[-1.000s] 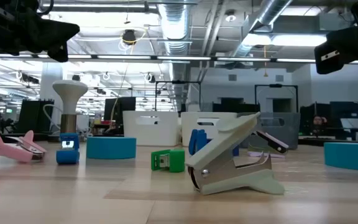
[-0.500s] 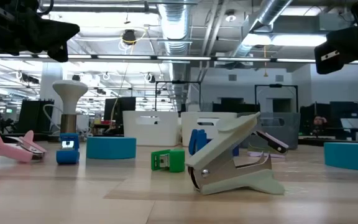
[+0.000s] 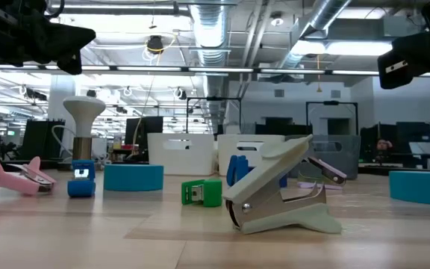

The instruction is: Pick and place Stapler, Stapler remover, tape

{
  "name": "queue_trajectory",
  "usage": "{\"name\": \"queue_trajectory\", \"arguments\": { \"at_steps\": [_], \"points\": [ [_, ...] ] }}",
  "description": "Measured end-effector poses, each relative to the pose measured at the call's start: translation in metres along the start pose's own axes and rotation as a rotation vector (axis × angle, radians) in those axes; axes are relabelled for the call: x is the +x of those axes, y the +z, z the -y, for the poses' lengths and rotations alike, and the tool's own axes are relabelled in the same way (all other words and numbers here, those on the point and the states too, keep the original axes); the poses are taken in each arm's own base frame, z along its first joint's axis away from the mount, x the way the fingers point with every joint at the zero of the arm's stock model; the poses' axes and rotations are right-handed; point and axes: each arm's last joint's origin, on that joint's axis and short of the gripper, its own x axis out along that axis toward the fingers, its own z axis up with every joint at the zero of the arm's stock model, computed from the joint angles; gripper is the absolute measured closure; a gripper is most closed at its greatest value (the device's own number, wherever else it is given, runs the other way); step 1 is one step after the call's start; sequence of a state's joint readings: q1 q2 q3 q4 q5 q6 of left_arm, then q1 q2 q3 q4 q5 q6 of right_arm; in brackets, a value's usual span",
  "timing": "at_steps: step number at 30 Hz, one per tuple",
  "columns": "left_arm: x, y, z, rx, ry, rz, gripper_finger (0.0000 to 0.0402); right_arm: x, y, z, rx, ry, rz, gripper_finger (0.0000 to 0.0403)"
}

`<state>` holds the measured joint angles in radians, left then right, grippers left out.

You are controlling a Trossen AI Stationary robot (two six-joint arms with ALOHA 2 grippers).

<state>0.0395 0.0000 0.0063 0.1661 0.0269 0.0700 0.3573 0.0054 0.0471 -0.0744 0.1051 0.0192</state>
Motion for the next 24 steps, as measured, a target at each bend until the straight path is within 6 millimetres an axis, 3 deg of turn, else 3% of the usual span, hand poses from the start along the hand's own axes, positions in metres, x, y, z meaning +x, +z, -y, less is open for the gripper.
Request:
{"name": "queue_trajectory", "arguments": {
  "at_steps": [24],
  "points": [
    [0.0000,0.0008,-0.0001,0.000,0.001,0.008,0.0399,0.0000,0.0000,0.0000,0.008,0.000,0.000,0.0403]
  ]
}}
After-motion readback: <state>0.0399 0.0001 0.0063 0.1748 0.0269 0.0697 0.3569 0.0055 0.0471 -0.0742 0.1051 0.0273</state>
